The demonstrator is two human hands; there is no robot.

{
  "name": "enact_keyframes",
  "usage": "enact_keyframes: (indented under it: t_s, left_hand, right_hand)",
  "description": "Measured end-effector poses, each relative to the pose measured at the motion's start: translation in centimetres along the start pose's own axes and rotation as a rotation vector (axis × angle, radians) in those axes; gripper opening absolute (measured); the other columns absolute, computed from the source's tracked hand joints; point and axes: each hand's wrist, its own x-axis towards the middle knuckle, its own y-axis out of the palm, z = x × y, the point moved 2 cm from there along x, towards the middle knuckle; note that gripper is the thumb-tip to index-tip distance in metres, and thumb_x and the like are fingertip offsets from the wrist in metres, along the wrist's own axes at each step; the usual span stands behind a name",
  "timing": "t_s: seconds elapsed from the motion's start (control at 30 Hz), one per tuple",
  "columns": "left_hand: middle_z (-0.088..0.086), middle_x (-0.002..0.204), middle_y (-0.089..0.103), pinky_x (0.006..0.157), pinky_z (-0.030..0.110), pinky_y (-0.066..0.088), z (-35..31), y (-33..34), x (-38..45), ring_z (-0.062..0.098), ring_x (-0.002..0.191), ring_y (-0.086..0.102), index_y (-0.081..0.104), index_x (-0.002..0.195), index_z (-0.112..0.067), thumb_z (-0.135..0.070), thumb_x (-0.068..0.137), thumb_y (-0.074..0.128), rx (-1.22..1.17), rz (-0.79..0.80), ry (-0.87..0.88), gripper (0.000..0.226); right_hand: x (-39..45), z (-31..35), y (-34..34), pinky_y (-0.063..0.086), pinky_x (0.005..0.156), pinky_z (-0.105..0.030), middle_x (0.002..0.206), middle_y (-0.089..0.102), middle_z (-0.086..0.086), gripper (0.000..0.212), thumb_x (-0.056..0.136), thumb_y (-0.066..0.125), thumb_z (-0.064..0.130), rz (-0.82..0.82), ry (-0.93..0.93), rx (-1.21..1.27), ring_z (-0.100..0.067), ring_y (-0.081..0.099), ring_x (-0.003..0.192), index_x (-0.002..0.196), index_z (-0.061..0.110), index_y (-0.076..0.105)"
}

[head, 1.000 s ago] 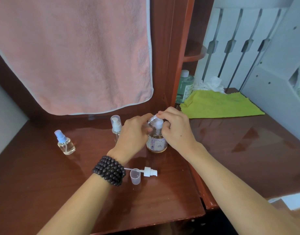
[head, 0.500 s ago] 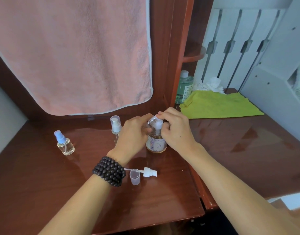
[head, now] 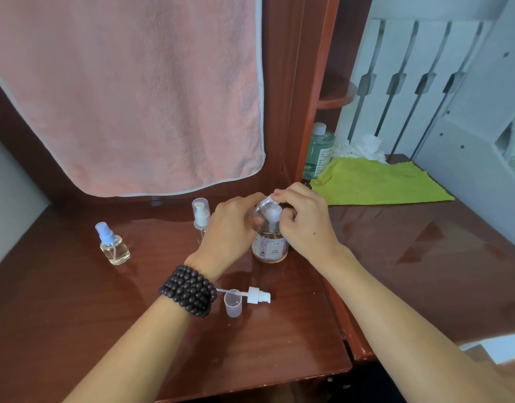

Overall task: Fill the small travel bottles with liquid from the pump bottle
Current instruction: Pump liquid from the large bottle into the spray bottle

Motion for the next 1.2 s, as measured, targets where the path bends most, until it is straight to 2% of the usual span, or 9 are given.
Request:
enact_keyframes:
  t_s: [0.13, 0.47, 0.73, 0.87, 1.07, 1.2]
  left_hand:
    - [0.003, 0.088, 0.067, 0.082, 0.048, 0.052, 0.4, 0.3, -0.1, 0.023, 0.088, 0.063, 0.064, 0.118, -0.031, -0.005, 0.086, 0.066, -0.005, 0.003, -0.005, 0.041]
    - [-0.001, 0.091, 0.072, 0.083, 0.044, 0.052, -0.1, -0.5, 0.1, 0.018, 0.089, 0.065, 0.064, 0.116, -0.031, -0.007, 0.086, 0.065, -0.035, -0.001, 0.021, 0.039]
    - [0.002, 0.089, 0.07, 0.082, 0.047, 0.051, 0.4, 0.3, 0.2, 0.023, 0.089, 0.063, 0.065, 0.115, -0.029, -0.006, 0.085, 0.067, -0.004, 0.007, -0.006, 0.038]
    - [0.002, 0.087, 0.069, 0.081, 0.047, 0.052, 0.5, 0.2, 0.0, 0.021, 0.087, 0.063, 0.065, 0.113, -0.031, -0.006, 0.084, 0.066, -0.008, 0.016, -0.007, 0.038]
    - [0.001, 0.09, 0.069, 0.084, 0.039, 0.05, 0.0, -0.8, 0.3, 0.017, 0.088, 0.063, 0.066, 0.118, -0.03, -0.007, 0.087, 0.068, -0.012, 0.0, 0.003, 0.039]
    - [0.003, 0.091, 0.069, 0.084, 0.044, 0.051, -0.1, -0.4, 0.2, 0.021, 0.089, 0.063, 0.067, 0.12, -0.028, -0.006, 0.087, 0.068, -0.007, -0.013, -0.001, 0.039]
  right_hand:
    - [-0.2, -0.1, 0.2, 0.056, 0.071, -0.048, 0.088, 0.067, -0.008, 0.045, 0.064, 0.04, -0.008, 0.019, 0.006, -0.012, -0.026, 0.07, 0.086, 0.091, 0.001, 0.075]
    - [-0.1, 0.3, -0.4, 0.056, 0.075, -0.049, 0.097, 0.068, -0.008, 0.049, 0.065, 0.041, -0.005, 0.0, -0.019, 0.018, -0.022, 0.069, 0.095, 0.1, 0.002, 0.074]
    - [0.0, 0.1, 0.2, 0.055, 0.07, -0.047, 0.085, 0.065, -0.008, 0.042, 0.064, 0.042, -0.008, 0.026, -0.004, -0.013, -0.027, 0.07, 0.085, 0.089, 0.0, 0.074]
    - [-0.1, 0.0, 0.3, 0.056, 0.071, -0.047, 0.086, 0.065, -0.008, 0.041, 0.065, 0.042, -0.008, 0.026, 0.006, -0.007, -0.027, 0.07, 0.087, 0.089, 0.0, 0.074]
    - [-0.1, 0.3, -0.3, 0.056, 0.075, -0.048, 0.097, 0.068, -0.009, 0.048, 0.066, 0.043, -0.01, 0.002, -0.041, 0.01, -0.021, 0.069, 0.097, 0.1, 0.001, 0.075]
    - [0.0, 0.0, -0.1, 0.056, 0.073, -0.048, 0.094, 0.069, -0.009, 0.045, 0.067, 0.043, -0.012, -0.014, -0.029, 0.003, -0.018, 0.068, 0.095, 0.096, 0.001, 0.075]
